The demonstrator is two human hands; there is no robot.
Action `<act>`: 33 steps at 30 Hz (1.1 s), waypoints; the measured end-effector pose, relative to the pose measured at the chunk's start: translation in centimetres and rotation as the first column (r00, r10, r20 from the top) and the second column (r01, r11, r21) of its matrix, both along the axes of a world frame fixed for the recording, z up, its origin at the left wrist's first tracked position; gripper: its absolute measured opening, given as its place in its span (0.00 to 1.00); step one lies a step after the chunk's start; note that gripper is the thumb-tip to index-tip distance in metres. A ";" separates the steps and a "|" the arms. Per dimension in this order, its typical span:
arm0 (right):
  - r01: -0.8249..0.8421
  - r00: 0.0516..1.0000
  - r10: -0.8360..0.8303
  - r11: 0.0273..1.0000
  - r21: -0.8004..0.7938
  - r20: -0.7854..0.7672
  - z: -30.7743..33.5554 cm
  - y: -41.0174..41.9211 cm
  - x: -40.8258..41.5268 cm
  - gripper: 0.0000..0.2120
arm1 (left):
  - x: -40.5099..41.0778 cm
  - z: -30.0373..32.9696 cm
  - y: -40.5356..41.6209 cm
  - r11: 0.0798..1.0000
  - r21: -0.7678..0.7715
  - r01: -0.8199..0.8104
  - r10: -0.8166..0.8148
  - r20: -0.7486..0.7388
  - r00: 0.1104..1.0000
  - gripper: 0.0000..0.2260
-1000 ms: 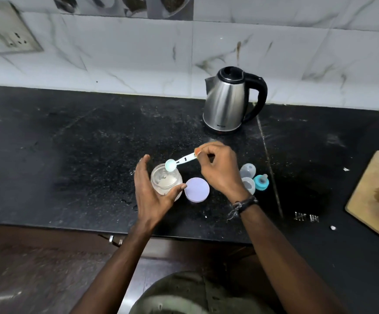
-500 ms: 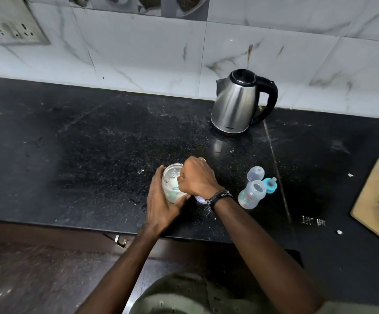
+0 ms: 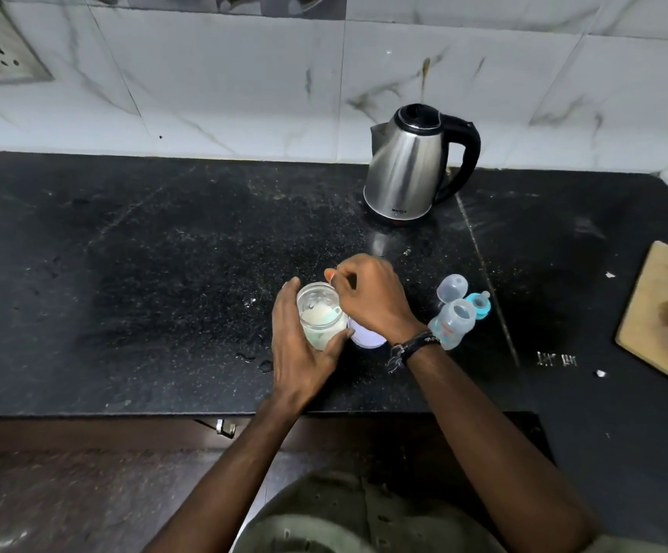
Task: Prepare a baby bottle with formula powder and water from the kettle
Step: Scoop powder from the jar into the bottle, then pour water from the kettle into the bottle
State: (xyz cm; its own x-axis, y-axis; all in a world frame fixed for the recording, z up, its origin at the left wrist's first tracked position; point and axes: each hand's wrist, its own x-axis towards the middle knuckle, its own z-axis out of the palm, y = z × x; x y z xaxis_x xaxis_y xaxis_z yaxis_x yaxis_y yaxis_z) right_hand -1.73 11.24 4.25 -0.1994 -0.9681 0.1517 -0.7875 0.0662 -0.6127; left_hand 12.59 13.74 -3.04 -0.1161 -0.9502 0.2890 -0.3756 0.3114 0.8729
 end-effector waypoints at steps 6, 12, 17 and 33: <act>0.147 0.982 -0.122 0.972 -0.183 0.141 0.2 1.0 -2.2 0.19 | -2.2 2.2 0.4 0.994 -0.109 -0.001 -0.008 -0.080 0.997 0.39; 0.281 0.949 -0.222 0.918 -0.278 0.224 0.8 2.0 -5.5 0.19 | -5.9 4.1 1.4 0.988 -0.106 0.111 -0.124 -0.129 0.984 0.39; 0.359 0.910 -0.271 0.893 -0.271 0.314 1.3 1.9 -9.8 0.20 | -9.8 3.1 2.0 0.981 -0.013 0.192 -0.193 -0.094 0.977 0.42; 0.460 0.780 -0.267 0.858 -0.230 0.566 -0.3 -3.8 -20.4 0.16 | -17.0 -3.1 2.6 0.922 0.289 0.259 -0.295 0.090 0.951 0.36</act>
